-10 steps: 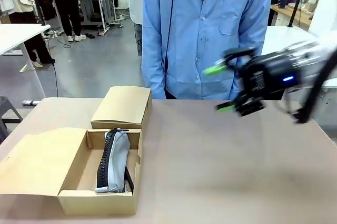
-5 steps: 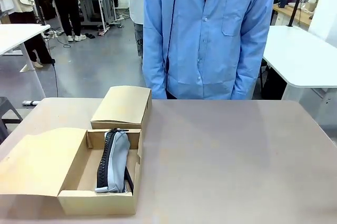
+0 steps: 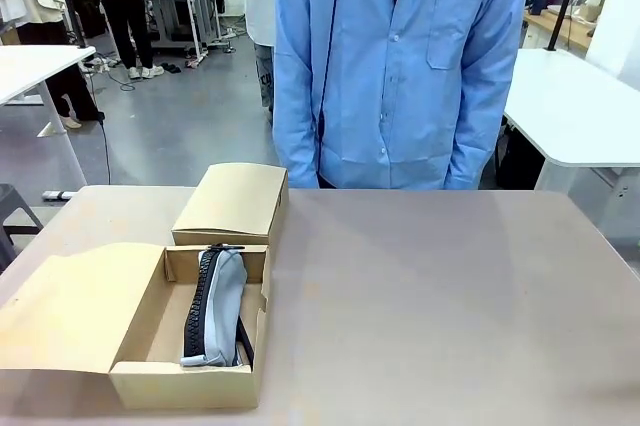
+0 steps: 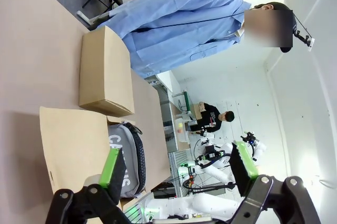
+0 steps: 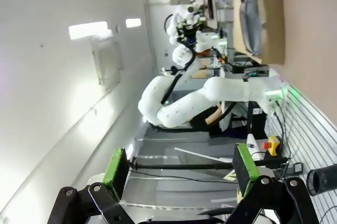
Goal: Place items inside the box.
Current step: Pick up a Pencil pouch or Stapler and place it inside the Mailer Box closest to the robot, then close the lid of the Mailer Box closest to the robot.
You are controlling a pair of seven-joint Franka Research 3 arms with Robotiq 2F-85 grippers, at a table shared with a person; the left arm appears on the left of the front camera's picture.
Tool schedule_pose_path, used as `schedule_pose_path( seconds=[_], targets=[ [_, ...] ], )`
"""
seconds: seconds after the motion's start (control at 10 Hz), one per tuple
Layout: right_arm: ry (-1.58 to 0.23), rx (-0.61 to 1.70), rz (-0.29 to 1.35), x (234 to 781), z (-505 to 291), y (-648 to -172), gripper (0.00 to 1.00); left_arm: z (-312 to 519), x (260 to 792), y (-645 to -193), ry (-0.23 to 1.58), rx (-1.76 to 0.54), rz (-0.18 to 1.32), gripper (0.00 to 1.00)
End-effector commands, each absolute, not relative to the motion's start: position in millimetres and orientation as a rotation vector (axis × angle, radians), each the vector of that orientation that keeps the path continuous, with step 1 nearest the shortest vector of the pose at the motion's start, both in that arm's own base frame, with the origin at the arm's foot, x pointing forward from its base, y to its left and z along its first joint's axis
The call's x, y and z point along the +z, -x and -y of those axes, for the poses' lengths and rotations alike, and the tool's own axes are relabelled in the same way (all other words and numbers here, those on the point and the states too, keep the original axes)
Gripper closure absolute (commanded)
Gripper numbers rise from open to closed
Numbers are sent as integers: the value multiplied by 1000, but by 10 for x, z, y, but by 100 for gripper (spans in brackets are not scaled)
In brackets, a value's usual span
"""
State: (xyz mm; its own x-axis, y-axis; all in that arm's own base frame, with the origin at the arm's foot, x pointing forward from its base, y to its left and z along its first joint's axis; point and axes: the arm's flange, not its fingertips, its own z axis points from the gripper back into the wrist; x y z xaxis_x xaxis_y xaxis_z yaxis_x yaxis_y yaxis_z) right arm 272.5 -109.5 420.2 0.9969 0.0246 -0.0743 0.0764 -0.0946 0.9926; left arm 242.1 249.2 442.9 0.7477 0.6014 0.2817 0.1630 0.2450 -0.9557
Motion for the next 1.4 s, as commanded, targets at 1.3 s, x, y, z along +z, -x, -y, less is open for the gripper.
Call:
schedule_pose_path(
  seconds=[1.3],
  targets=[
    [-1715, -46, -75, 4258, 1159, -2661, 0, -1317, 4335, -2501, 998, -720, 1168, 0]
  ],
)
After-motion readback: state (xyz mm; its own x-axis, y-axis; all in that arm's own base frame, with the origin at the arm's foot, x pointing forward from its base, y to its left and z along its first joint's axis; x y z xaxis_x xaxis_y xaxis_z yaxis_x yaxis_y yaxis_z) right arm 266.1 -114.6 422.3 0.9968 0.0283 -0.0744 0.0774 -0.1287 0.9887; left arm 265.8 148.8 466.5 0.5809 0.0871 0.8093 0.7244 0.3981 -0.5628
